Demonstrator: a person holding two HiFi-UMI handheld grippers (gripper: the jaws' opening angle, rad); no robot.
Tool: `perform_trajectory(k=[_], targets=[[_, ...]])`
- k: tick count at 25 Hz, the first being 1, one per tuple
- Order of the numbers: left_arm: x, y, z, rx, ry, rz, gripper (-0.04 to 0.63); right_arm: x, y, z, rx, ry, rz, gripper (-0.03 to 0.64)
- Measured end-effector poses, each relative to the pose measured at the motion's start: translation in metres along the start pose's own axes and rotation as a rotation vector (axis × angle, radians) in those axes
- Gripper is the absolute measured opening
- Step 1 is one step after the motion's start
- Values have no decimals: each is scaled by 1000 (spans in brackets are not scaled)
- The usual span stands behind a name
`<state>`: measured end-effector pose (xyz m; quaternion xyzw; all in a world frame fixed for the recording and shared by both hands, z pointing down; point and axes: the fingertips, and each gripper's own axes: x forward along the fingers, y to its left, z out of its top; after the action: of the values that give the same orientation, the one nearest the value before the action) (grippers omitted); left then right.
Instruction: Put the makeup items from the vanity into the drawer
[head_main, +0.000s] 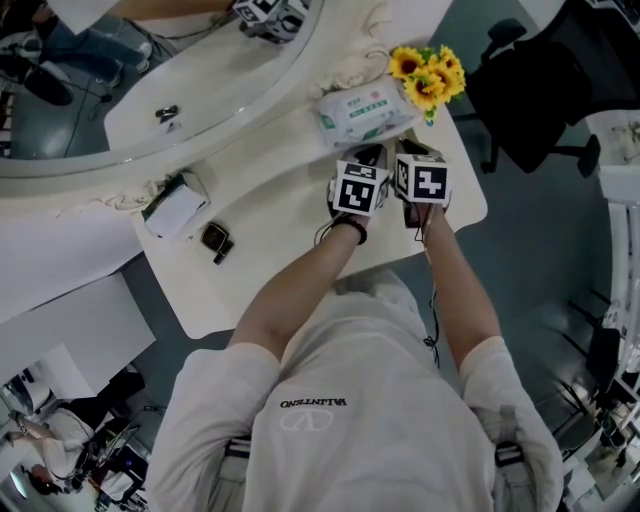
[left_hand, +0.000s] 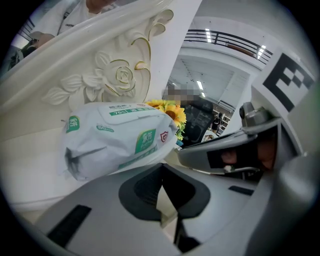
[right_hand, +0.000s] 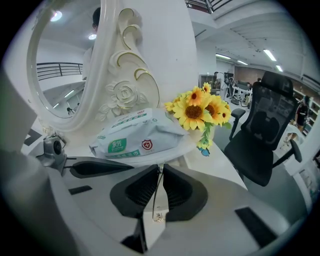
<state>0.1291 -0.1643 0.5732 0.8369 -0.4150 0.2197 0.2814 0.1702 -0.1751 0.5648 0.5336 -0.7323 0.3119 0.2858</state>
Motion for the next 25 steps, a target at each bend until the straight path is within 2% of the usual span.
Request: perform_trajectory(k=[25], targets=[[-2,-1,2,-17,-25,-1,0,7,6,0,-26,-2,37,58]])
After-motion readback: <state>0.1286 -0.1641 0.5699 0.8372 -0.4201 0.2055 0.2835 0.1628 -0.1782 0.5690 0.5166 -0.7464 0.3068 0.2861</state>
